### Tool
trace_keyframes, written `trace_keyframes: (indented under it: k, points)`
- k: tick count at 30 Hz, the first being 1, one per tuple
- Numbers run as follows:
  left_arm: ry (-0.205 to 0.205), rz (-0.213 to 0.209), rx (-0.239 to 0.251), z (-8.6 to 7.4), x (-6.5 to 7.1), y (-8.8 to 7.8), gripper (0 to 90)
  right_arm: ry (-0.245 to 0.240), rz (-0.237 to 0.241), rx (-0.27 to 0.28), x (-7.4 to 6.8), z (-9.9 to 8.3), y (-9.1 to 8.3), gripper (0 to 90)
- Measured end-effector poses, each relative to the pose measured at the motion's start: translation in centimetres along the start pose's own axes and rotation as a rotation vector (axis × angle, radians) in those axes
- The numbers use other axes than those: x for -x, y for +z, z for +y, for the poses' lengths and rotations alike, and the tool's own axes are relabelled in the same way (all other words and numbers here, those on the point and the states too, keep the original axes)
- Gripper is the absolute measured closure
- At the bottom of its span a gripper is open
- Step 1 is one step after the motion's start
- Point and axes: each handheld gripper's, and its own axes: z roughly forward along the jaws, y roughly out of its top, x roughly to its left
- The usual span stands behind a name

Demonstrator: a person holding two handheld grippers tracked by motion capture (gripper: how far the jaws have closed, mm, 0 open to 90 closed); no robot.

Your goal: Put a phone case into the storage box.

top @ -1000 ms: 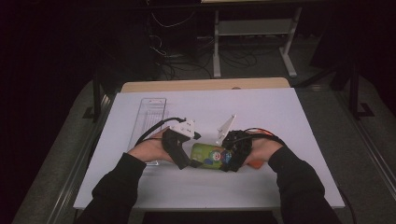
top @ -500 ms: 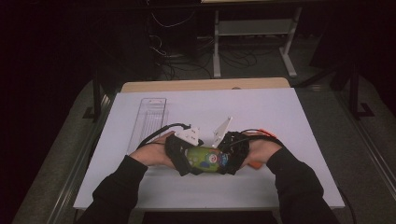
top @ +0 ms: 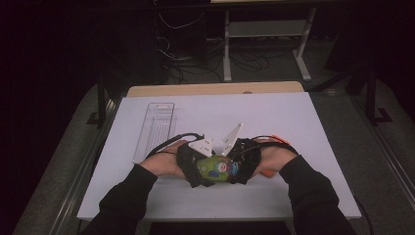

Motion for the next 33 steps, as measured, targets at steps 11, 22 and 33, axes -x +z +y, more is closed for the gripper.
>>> trace_keyframes:
  k: [11,22,33]
  points:
    - [-0.019,-0.005,0.015,-0.24,-0.11,0.01,6.7,-0.012,0.003,0.007,-0.22,0.30,-0.06,15.3]
    - [-0.017,-0.029,0.004,-0.33,-0.21,0.07,14.9,-0.019,-0.003,-0.002,-0.23,0.29,0.04,15.1]
    - [-0.044,-0.033,-0.007,-0.62,-0.13,-0.05,15.4,0.003,0.006,0.039,-0.11,-0.17,-0.03,12.6]
